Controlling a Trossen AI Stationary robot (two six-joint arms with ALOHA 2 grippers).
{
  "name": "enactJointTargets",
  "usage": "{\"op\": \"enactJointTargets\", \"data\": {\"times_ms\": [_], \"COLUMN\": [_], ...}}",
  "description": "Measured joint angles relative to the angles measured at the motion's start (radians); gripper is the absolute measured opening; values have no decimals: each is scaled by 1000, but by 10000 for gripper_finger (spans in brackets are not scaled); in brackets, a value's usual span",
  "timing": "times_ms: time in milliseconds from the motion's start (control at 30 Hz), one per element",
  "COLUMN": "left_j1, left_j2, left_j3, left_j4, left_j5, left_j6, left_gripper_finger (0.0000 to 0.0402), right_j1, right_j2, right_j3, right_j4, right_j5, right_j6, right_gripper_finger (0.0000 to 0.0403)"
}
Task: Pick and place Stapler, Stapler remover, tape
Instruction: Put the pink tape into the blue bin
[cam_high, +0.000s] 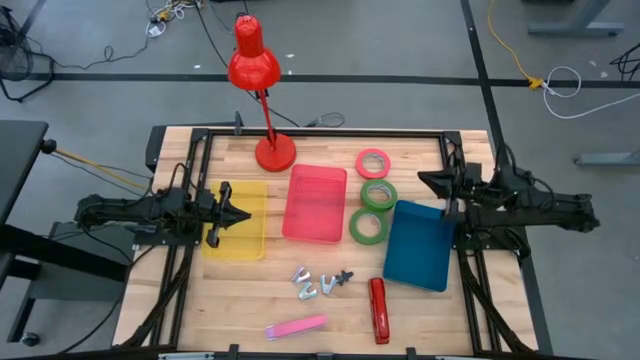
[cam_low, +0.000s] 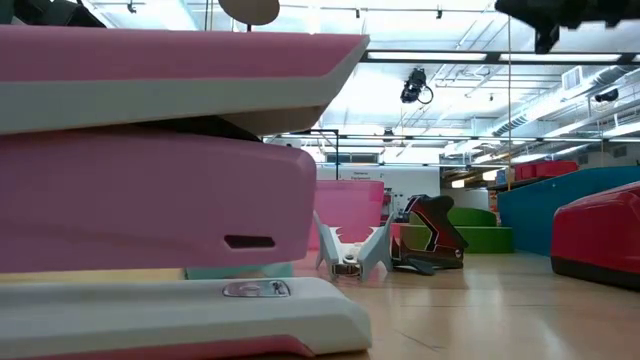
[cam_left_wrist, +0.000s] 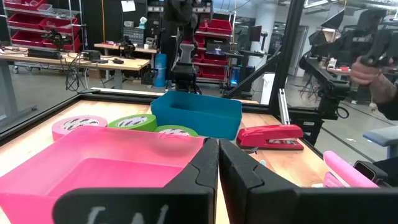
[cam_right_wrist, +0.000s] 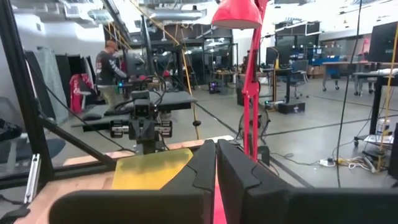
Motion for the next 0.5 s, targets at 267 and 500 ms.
{"op": "enactJointTargets", "data": {"times_ms": [267,500], "left_j1": [0,0], "left_j2": [0,0], "left_j3": [0,0], "left_j4": [0,0], "left_j5": [0,0], "left_j6": [0,0], "left_gripper_finger": [18,18], "right_j1": [-2,-2], "right_j2": [142,232], "right_j3": [211,341], "right_j4": [-118,-227], "right_j5": [26,52], "right_j6": [-59,-85], "right_gripper_finger": [21,21]}}
